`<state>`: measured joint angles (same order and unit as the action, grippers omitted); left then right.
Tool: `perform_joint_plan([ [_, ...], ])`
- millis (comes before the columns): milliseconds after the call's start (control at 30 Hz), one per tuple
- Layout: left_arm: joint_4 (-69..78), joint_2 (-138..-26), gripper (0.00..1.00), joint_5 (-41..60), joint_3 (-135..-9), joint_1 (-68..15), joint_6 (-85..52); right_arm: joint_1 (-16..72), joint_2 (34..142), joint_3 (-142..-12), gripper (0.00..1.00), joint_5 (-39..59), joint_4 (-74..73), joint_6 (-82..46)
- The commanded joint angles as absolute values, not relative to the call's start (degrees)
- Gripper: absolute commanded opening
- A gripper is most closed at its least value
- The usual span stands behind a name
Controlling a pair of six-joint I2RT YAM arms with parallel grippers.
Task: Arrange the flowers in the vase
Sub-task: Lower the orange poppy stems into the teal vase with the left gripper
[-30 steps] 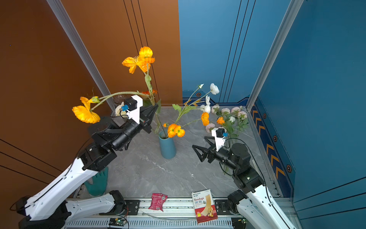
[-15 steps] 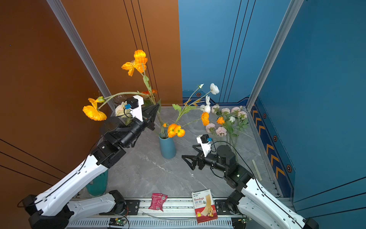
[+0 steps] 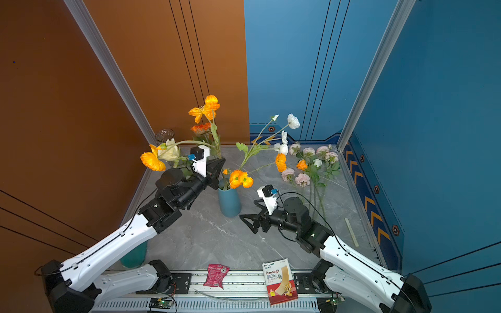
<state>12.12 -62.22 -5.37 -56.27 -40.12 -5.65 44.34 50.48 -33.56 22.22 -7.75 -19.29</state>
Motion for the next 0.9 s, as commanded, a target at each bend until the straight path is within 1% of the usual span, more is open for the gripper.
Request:
perform_joint_plan([
  [0, 12.84, -61.26, 0.00, -4.42, -54.40, -39.76, -6.31, 44.82, 51.71, -33.83, 1.00, 21.59, -10.45, -17.77],
  [33, 12.83, -61.26, 0.00, -4.23, -53.90, -39.80, -6.34, 44.83, 52.10, -33.94, 1.00, 21.42, -10.54, -17.67],
  [267, 12.52, -60.89, 0.13, -4.27, -49.55, -40.24, -7.12, 45.85, 54.35, -33.85, 1.00, 21.27, -12.04, -17.49],
  [367, 12.50, -59.89, 0.22, -5.48, -47.13, -40.75, -7.57, 46.16, 54.67, -33.82, 1.00, 21.28, -11.87, -17.51],
  [500, 12.26, -58.72, 0.28, -7.01, -45.34, -41.01, -7.52, 46.23, 54.92, -33.75, 1.00, 20.72, -12.04, -17.40],
  [633, 10.55, -57.89, 0.33, -7.65, -45.07, -41.08, -7.26, 46.23, 55.45, -33.85, 1.00, 20.91, -12.58, -17.40],
  [867, 8.40, -55.10, 0.52, -7.92, -42.95, -41.74, -8.36, 46.31, 56.16, -33.58, 1.00, 21.01, -12.93, -17.49],
])
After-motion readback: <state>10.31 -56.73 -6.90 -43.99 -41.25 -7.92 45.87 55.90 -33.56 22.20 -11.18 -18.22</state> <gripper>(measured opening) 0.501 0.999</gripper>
